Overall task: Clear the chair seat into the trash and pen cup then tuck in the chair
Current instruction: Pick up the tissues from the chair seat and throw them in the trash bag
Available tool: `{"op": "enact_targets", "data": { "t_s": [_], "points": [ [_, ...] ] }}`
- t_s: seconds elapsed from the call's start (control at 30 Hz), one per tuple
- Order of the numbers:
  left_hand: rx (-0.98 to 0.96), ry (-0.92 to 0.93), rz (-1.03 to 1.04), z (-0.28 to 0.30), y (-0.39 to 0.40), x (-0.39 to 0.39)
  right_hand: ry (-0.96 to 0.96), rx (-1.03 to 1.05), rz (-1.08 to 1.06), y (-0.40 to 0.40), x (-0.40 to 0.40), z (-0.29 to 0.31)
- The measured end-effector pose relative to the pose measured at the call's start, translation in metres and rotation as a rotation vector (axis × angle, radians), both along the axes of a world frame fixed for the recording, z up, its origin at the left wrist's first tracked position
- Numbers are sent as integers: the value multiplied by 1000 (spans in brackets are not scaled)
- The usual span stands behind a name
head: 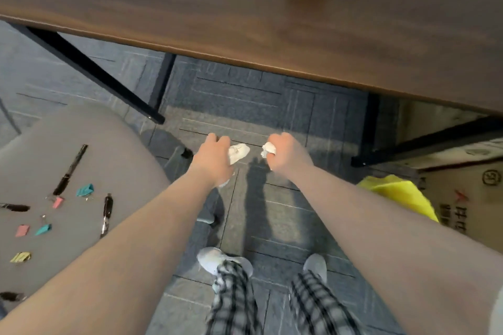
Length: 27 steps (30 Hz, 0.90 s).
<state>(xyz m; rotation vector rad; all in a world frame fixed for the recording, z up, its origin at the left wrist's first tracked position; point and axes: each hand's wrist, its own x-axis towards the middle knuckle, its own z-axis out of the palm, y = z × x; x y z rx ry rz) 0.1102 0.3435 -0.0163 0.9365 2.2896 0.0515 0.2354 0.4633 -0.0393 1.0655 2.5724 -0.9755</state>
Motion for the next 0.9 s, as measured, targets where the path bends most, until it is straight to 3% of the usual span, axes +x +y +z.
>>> {"op": "enact_targets", "data": {
  "t_s": [0.53, 0.73, 0.9],
  "points": [
    [-73, -159, -444, -79, 189, 271, -182, -79, -619, 112, 314, -74],
    [-63, -212, -505, -117, 229, 359, -195, -132, -822, 128, 410, -108],
    [-66, -232, -480, -143, 251, 416, -94, -204, -1009, 133, 462, -130]
  ]
}}
